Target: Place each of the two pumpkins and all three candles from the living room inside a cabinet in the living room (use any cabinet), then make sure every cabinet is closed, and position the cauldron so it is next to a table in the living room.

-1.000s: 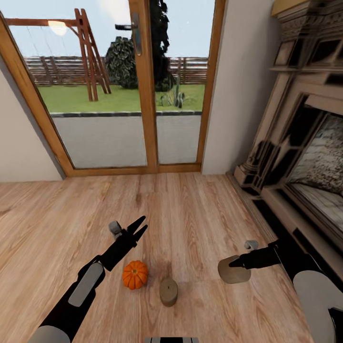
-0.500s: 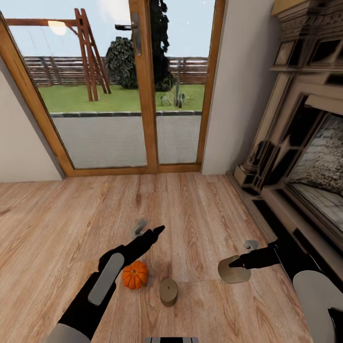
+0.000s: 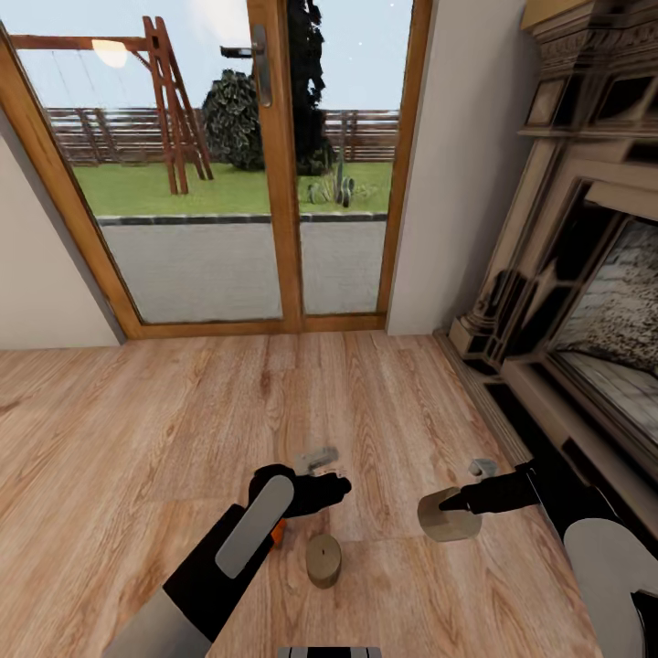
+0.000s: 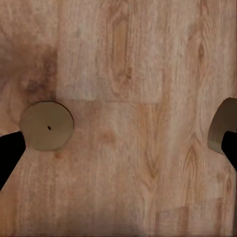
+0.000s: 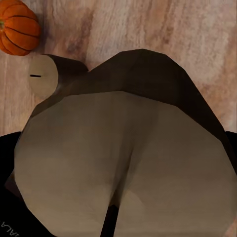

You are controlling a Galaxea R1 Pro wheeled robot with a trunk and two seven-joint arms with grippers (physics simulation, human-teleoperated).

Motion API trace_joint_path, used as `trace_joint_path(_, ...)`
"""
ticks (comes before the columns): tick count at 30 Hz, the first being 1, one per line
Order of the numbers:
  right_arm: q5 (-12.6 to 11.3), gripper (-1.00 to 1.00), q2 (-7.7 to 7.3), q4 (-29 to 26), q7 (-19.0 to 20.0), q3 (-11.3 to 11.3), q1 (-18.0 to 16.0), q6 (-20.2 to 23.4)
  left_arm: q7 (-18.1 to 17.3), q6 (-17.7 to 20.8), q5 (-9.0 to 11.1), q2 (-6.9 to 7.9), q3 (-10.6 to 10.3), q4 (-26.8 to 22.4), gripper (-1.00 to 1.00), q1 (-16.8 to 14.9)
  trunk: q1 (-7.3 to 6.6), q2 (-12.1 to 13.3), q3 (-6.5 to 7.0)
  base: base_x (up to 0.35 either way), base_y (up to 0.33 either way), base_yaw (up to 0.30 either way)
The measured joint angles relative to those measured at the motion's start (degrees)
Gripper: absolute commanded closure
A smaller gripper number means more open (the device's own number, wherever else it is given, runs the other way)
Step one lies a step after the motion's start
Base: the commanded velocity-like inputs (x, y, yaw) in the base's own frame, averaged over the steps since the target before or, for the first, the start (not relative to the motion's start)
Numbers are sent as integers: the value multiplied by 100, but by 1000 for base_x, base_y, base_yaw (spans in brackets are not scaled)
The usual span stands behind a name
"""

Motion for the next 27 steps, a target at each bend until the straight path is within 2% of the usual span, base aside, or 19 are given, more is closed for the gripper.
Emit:
trace_joint_path(5, -31, 100, -18, -6, 676, -73, -1, -9, 305, 108, 49, -13, -22, 265, -100, -3, 0, 0, 0, 0, 0, 0)
trace_joint_path(8, -22, 100, -31, -15, 990, -383, 1, -33, 405, 131, 48, -17, -27, 482, -100, -3, 0, 0, 0, 0, 0, 0)
trace_joint_path(9, -16, 100, -33, -19, 1038, -522, 0, -40, 418, 134, 48, -17, -28, 580, -100, -3, 0, 0, 0, 0, 0, 0)
trace_joint_path(13, -6, 100, -35, -24, 1113, -824, 3, -49, 437, 137, 48, -22, -29, 822, -100, -6, 0, 0, 0, 0, 0, 0)
trace_joint_path(19, -4, 100, -4, -25, 1122, -889, -1, -50, 441, 125, 8, -46, -29, 879, -100, -11, 0, 0, 0, 0, 0, 0)
trace_joint_path(27, -1, 100, 16, -24, 1115, -870, -1, -51, 444, 104, -5, -24, -89, 641, -100, -11, 0, 0, 0, 0, 0, 0)
